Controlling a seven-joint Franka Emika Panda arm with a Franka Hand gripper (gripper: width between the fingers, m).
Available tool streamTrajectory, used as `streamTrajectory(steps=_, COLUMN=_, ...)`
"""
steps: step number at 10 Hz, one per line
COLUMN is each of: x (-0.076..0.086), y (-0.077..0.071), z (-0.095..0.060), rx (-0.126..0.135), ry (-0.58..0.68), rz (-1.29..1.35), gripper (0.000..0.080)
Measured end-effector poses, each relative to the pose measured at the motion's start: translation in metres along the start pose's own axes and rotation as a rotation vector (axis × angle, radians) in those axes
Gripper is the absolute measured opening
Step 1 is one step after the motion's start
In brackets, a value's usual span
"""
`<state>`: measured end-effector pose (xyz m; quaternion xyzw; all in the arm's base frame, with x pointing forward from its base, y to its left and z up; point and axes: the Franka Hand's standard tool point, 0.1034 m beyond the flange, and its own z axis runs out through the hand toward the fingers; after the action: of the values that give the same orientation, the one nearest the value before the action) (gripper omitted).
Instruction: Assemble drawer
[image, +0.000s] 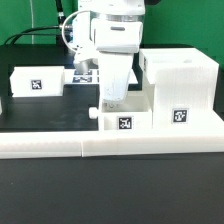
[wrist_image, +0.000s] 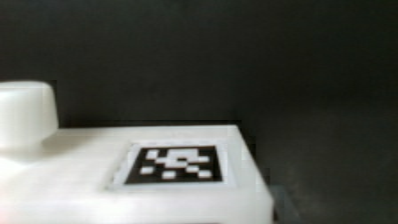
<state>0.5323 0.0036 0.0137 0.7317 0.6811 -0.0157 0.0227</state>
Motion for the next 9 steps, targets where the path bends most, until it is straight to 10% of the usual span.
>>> streamTrajectory(steps=9, x=0.0018, y=-0.0025, z=0.0018, rx=0.015, ry=-0.012, rz=-0.018, gripper=0.0044)
